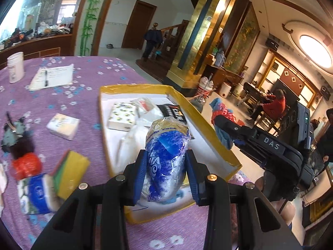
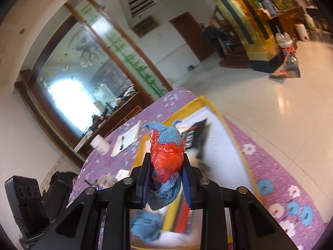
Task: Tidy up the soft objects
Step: 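Carry the Vinda roll with the left tool over the tray while the right carries the red mesh bag, then open the left tool to drop the Vinda roll while the right drops the red mesh bag, then move both open tools from the tray back to the table, then grasp the white cloth with the left tool while the right moves toward the blue tissue pack, then grasp the blue flowered Vinda tissue pack with the right tool, then hold the white cloth with the left tool while the right lifts the tissue pack, then carry the white cloth with the left tool over the tray while the right carries the Vinda pack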
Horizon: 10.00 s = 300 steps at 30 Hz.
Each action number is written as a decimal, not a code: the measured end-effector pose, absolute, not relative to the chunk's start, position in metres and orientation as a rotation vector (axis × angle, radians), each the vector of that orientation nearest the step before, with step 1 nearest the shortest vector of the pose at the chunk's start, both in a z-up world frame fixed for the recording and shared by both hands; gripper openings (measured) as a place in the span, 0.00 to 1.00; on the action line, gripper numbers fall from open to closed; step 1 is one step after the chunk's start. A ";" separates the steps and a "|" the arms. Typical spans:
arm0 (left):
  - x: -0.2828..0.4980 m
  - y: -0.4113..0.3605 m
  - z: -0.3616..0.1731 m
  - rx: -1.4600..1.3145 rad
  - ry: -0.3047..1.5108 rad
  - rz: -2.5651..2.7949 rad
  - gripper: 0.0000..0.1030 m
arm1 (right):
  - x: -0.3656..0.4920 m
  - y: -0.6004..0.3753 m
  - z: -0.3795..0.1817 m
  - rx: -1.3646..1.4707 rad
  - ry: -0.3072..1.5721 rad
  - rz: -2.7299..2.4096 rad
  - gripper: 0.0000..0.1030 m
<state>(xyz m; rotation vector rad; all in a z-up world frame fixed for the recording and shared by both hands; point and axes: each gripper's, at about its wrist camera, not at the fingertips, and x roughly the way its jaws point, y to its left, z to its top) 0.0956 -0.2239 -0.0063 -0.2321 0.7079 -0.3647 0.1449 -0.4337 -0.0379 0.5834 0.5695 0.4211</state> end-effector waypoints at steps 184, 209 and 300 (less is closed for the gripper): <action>0.034 0.065 -0.037 -0.468 0.648 0.136 0.07 | 0.078 -0.116 -0.075 -0.315 0.987 0.897 0.86; 0.030 0.038 -0.027 -0.358 0.583 0.119 0.07 | 0.114 -0.107 -0.037 -0.094 0.643 0.841 0.52; 0.058 -0.084 0.026 -0.109 0.523 -0.036 0.08 | 0.157 -0.284 -0.005 0.300 0.573 0.633 0.52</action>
